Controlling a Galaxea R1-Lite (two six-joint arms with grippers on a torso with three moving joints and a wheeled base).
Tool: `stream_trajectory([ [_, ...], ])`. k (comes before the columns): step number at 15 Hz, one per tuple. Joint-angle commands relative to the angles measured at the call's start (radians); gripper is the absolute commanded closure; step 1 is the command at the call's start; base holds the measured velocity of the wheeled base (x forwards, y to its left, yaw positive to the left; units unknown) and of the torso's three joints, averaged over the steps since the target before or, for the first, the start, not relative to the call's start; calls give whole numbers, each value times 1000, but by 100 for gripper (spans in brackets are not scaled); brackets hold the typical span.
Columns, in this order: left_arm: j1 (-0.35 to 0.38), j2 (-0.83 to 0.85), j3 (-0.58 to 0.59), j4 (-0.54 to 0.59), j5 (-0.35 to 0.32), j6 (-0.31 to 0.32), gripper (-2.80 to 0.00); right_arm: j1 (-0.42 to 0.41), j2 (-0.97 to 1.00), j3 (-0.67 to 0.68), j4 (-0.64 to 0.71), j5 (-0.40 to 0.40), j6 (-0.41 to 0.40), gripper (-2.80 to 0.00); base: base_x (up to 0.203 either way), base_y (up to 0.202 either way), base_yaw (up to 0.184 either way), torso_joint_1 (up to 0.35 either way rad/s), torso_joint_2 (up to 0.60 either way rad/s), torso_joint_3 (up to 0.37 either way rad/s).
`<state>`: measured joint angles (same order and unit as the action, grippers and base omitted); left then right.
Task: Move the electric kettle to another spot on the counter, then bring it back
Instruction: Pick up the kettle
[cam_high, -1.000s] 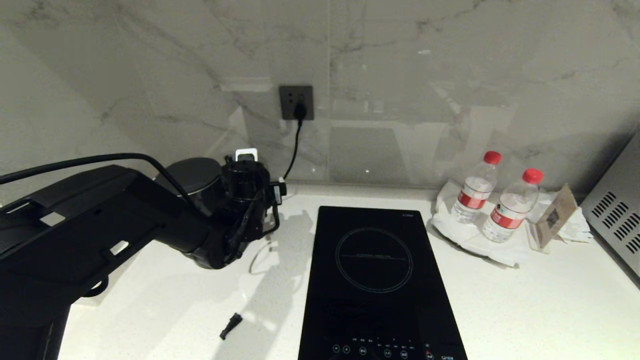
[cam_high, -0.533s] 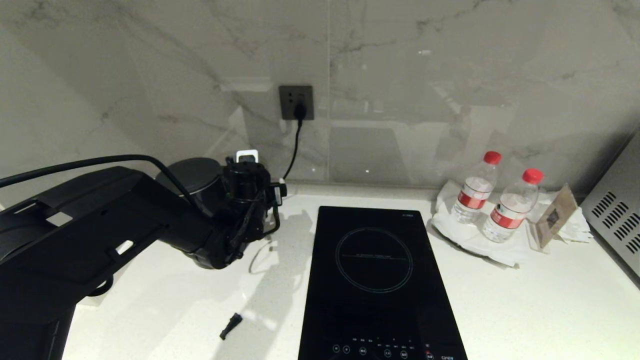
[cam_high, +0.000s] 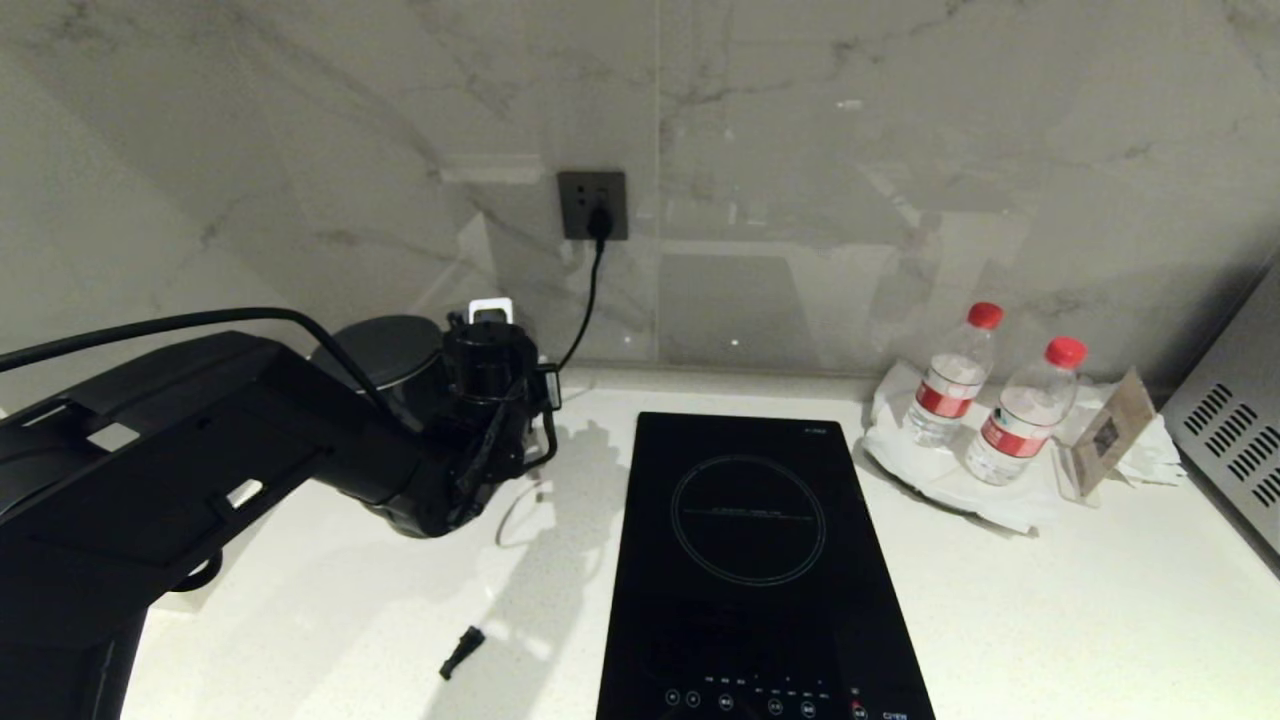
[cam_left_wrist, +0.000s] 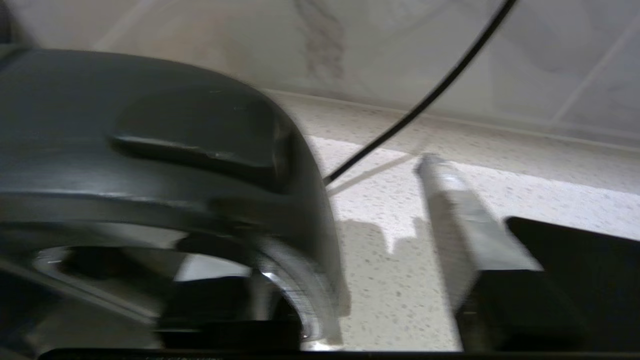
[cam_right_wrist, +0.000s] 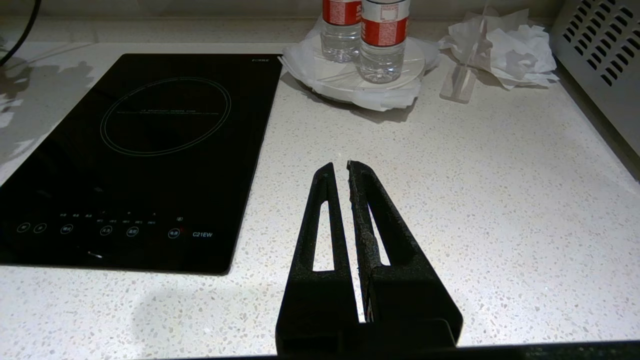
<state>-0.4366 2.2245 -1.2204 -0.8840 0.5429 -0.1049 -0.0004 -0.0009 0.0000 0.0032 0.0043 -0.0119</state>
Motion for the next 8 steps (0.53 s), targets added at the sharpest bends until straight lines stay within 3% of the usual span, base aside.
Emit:
stream_trajectory([
  [1, 1, -3, 1, -6, 3, -1, 0, 0, 1, 0, 0, 0, 0, 0, 0, 0, 0, 0, 0, 0],
  [8, 1, 0, 6, -6, 5, -1, 0, 0, 1, 0, 0, 0, 0, 0, 0, 0, 0, 0, 0, 0],
])
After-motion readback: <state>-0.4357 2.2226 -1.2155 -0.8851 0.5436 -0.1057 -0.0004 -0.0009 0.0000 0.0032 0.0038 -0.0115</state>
